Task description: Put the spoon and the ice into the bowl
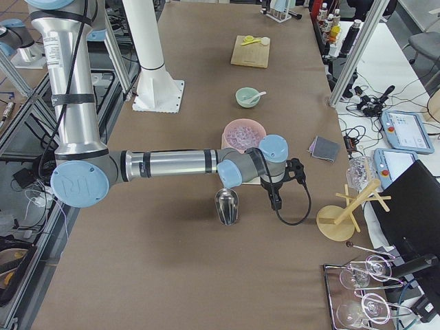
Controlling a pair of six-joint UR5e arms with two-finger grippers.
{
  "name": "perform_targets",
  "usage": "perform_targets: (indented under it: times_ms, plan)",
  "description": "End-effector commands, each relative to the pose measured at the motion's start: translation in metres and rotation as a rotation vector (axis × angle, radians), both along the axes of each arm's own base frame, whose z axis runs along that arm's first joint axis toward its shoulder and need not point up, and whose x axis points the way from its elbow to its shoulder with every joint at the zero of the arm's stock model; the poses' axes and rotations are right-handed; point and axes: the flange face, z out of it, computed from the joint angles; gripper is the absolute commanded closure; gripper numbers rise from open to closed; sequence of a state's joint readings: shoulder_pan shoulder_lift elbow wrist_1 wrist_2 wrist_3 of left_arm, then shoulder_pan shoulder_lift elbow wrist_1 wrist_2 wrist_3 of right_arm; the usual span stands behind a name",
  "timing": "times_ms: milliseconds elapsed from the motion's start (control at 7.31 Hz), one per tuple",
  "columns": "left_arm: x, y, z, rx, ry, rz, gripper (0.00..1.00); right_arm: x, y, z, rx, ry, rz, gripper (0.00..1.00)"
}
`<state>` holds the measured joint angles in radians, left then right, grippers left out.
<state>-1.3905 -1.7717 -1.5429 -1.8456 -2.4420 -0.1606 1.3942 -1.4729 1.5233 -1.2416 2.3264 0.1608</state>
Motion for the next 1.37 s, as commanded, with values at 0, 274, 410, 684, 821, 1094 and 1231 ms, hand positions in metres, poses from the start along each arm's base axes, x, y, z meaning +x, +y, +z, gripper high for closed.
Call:
perform_targets:
  times_ms: [0, 274, 410, 684, 821, 1094, 1231]
  plan:
    - [-0.057, 0.012, 0.016, -0.113, -0.052, 0.037, 0.01, 0.016, -0.007, 0.011, -0.053, 0.015, 0.012, 0.0]
    - [-0.068, 0.047, 0.066, -0.156, -0.225, 0.042, 0.01, 0.025, -0.004, 0.015, -0.073, 0.021, 0.026, 0.0]
    - [-0.068, 0.051, 0.069, -0.116, -0.21, 0.037, 0.01, 0.03, -0.004, 0.021, -0.082, 0.027, 0.033, 0.0]
    - [-0.066, 0.063, 0.093, -0.113, -0.183, 0.039, 0.01, 0.049, 0.0, 0.035, -0.075, 0.035, 0.032, 0.0]
    - [-0.066, 0.063, 0.098, -0.12, -0.184, 0.04, 0.01, 0.062, -0.001, 0.036, -0.066, 0.043, 0.023, 0.0]
    - [-0.066, 0.058, 0.091, -0.104, -0.184, 0.038, 0.01, 0.06, -0.003, 0.03, -0.072, 0.042, 0.019, 0.0]
    - [-0.065, 0.058, 0.088, -0.101, -0.183, 0.038, 0.01, 0.051, -0.006, 0.031, -0.072, 0.043, 0.003, 0.0]
